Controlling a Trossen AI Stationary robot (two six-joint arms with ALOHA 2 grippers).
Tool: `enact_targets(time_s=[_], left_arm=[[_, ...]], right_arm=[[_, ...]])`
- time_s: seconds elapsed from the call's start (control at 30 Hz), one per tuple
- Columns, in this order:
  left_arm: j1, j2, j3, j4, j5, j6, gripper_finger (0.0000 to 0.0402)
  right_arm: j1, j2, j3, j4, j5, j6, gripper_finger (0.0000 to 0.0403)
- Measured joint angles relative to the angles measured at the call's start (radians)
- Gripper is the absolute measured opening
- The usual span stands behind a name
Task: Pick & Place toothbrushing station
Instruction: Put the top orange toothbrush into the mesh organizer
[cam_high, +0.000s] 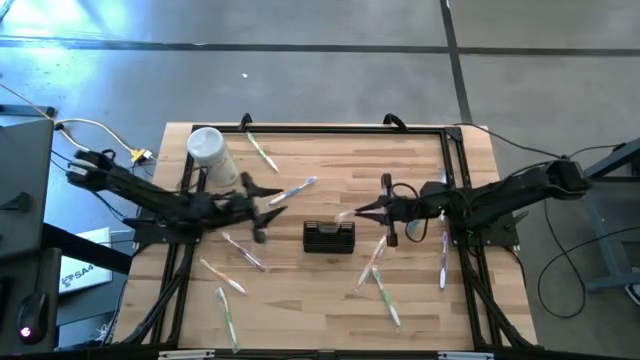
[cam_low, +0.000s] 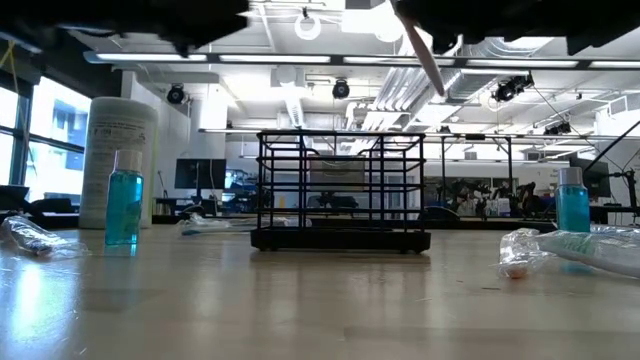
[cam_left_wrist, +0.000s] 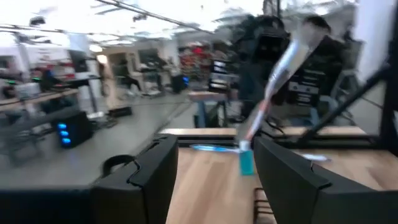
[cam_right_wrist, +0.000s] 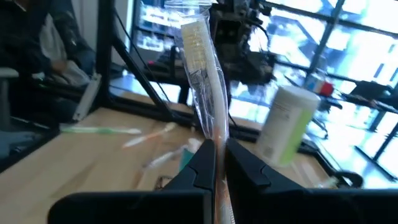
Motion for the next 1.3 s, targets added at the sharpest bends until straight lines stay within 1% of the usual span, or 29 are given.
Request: enact_targets(time_s=[0.1, 0.17, 0.3, 0.37, 0.47, 0.63, 0.8, 1.0, 1.3], left_arm=[[0.026, 0.130, 0.109, -0.004, 0.101, 0.006, 0.0207], [0.033, 0.195, 0.178, -0.026, 0.127, 0.007, 0.0207], [0.033, 0.266, 0.303, -0.138, 0.132, 0.039, 0.0207], [0.033, 0.284, 0.350, -0.202, 0.132, 0.054, 0.0207], [0.033, 0.297, 0.405, -0.255, 0.132, 0.055, 0.0207], [0.033, 0.306, 0.437, -0.267, 0.157, 0.057, 0.0207], [0.033, 0.306, 0.439, -0.243, 0.158, 0.037, 0.0207], [0.034, 0.308, 0.439, -0.223, 0.184, 0.034, 0.0207], [0.079, 0.392, 0.440, -0.122, 0.203, 0.024, 0.0207]], right_arm=[[0.000, 0.067, 0.000, 0.108, -0.026, -0.001, 0.0010], [0.000, 0.102, 0.000, 0.153, -0.026, -0.001, 0.0010], [0.000, 0.137, 0.000, 0.208, -0.019, -0.001, 0.0010], [0.000, 0.144, 0.000, 0.222, -0.019, -0.001, 0.0010], [0.000, 0.150, 0.000, 0.243, -0.027, -0.001, 0.0010], [0.000, 0.150, 0.000, 0.247, -0.025, -0.002, 0.0010], [0.000, 0.150, 0.000, 0.248, -0.024, -0.028, 0.0010], [-0.009, 0.150, 0.001, 0.268, -0.021, -0.029, 0.0009], [-0.020, 0.150, 0.001, 0.262, -0.022, -0.025, 0.0009]])
